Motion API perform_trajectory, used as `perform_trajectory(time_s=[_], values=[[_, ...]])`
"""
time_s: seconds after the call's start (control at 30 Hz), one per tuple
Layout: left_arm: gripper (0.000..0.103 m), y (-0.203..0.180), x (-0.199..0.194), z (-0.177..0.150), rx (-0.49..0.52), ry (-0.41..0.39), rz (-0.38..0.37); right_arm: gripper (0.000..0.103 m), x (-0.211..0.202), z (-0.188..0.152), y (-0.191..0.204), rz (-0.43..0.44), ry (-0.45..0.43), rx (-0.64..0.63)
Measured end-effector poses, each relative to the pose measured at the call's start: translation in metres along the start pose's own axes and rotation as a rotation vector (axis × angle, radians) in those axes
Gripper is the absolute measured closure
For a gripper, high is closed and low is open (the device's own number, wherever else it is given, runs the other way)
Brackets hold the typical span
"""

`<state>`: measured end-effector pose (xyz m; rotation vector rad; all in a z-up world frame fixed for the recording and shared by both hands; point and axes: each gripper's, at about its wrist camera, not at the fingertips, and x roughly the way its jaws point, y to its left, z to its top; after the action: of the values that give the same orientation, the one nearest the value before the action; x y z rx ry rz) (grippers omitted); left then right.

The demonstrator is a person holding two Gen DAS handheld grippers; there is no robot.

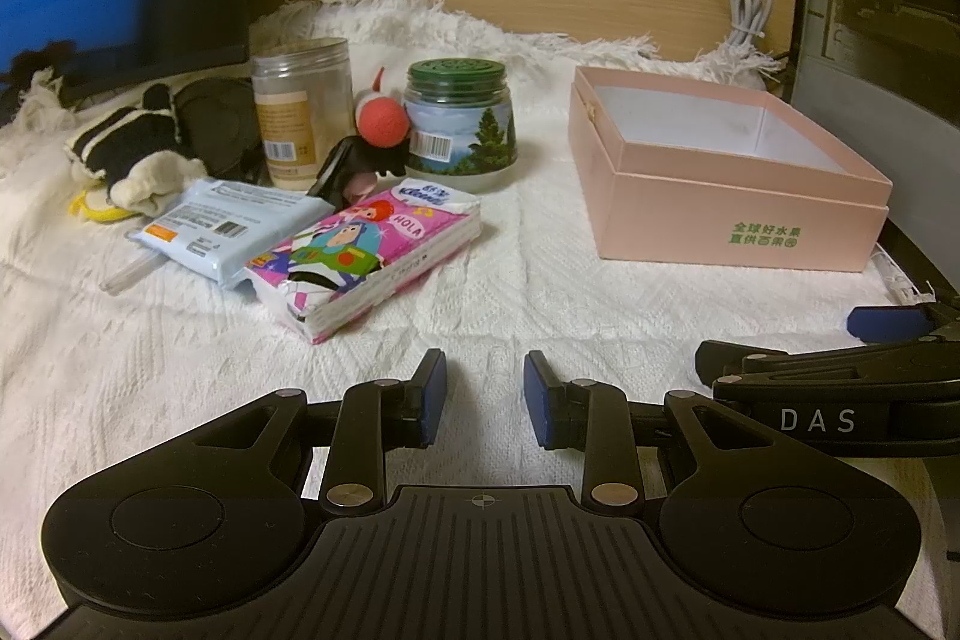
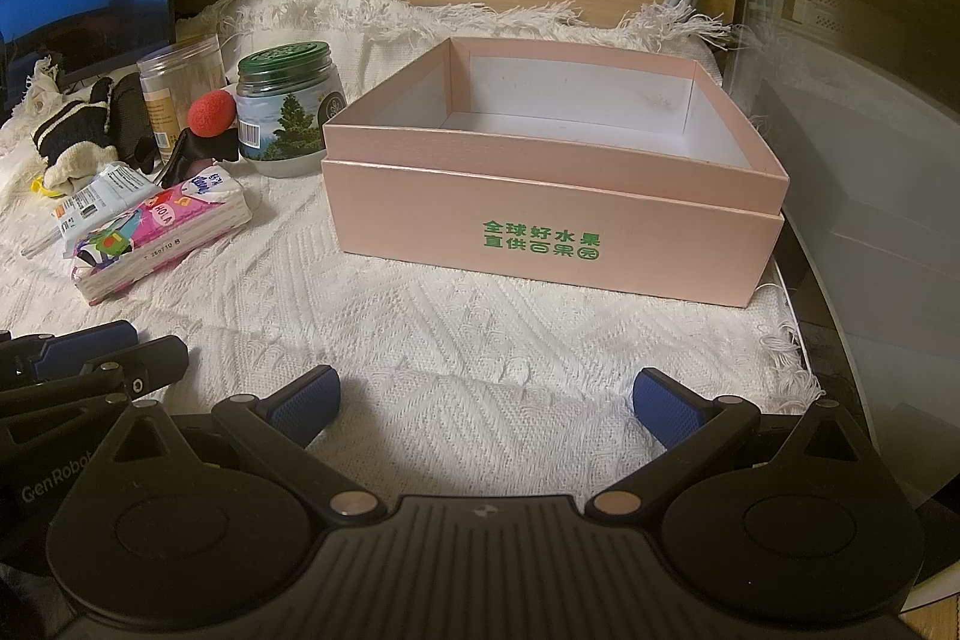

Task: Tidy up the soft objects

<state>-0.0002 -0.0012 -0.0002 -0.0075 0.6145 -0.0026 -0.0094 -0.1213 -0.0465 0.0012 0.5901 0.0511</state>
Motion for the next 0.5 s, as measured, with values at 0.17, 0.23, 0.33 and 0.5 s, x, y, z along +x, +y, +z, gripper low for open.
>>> perform_trajectory(time_s=[0.17,0.23,0.33,0.5], values=[[0.07,-0.0009,-0.0001,0.0002,-0.001,0.0,0.0,0.0,0.0,0.0,0.0,0.0,0.0,0.0],[0.07,-0.0007,-0.0001,0.0002,-0.002,0.0,-0.001,0.0,0.0,0.0,0.0,0.0,0.0,0.0],[0.07,-0.001,-0.0001,0.0002,0.0,0.0,0.0,0.0,0.0002,0.0,-0.0003,0.0,0.0,0.0],[0.07,-0.0012,-0.0001,0.0002,-0.001,0.0,0.0,0.0,-0.0001,-0.0001,0.0002,0.0,0.0,0.0]])
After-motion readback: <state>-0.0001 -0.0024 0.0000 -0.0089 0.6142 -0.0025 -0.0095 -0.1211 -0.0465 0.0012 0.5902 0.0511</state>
